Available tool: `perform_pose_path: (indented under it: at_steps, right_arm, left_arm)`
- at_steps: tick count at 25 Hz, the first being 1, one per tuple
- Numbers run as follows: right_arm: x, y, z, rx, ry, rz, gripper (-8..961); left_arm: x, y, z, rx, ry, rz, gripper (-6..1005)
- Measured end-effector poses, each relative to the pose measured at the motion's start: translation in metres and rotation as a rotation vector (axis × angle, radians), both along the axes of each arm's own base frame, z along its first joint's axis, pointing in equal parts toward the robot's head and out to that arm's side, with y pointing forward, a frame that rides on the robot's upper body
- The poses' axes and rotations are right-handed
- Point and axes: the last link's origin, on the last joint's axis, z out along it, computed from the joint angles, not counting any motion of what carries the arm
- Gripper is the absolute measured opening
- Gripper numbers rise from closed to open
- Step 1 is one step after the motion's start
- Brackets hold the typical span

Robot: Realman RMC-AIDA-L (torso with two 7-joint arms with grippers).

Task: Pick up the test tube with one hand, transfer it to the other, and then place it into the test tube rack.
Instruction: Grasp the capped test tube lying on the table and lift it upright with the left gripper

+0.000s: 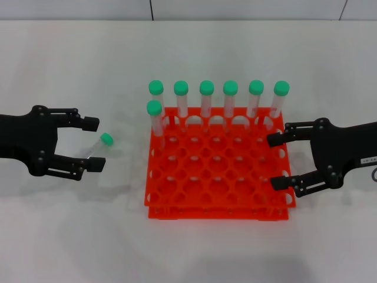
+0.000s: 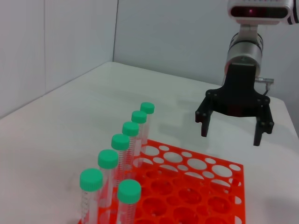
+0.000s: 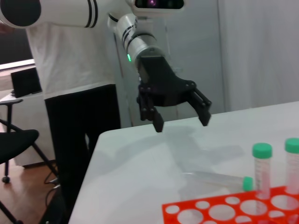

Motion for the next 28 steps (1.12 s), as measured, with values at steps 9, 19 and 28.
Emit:
perform_pose_path:
  at_steps: [9, 19, 28]
  right_arm:
    - [0.013, 0.000, 0.005, 0.048, -0.015, -0.041, 843]
    - [0.018, 0.001, 0.006, 0.073, -0.025, -0.061, 842]
    - [0.027, -0.001, 0.012, 0.111, -0.012, -0.092, 842]
  left_arm:
    - [0.000, 0.001, 0.003, 0.003, 0.006, -0.005, 858]
    - [0.001, 0.001, 0.001, 0.000, 0.001, 0.003, 855]
    - [0.020, 0.008, 0.021, -0.038, 0.020, 0.199, 852]
